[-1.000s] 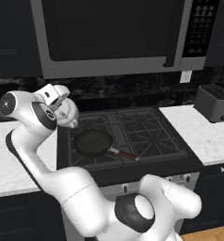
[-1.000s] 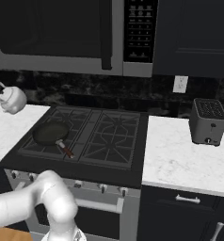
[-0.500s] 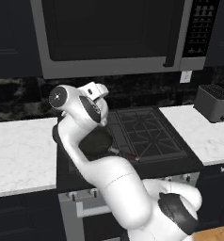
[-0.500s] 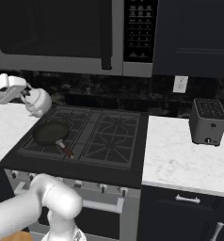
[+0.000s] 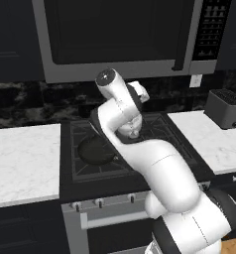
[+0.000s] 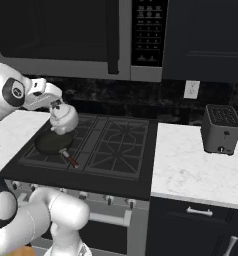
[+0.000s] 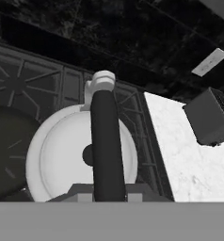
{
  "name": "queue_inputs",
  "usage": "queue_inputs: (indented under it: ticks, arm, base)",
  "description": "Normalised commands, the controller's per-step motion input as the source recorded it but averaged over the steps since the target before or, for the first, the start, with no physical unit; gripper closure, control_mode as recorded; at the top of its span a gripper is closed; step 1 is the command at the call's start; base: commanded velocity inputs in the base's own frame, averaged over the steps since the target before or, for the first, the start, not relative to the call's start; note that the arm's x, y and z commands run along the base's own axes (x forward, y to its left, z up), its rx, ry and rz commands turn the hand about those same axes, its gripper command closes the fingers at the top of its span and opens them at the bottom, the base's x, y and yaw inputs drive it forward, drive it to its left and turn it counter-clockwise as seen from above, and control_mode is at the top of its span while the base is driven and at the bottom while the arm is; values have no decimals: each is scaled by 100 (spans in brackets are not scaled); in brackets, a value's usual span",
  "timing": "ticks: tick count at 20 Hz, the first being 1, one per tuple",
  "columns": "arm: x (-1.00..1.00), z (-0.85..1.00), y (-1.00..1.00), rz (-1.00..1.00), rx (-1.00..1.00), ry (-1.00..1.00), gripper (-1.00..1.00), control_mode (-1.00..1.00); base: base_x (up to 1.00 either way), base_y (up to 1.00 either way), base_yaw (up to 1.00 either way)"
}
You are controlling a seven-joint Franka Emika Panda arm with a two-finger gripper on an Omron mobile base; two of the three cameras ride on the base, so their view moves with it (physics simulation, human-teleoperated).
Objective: Pick the kettle from the counter and place it on a stove burner. Then turn the burner on.
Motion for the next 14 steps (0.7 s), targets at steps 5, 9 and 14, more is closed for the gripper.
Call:
queue_inputs:
  ticks: [5,9,14]
  arm:
    - [0,-1,-100,-7,19,12,100,-100]
    - [0,-4,-100,-1,20,7,100,-100]
    - [0,-12,-100,0,13,19,100,-100]
  base:
    - [0,0,0]
    - [0,0,0]
    - [0,0,0]
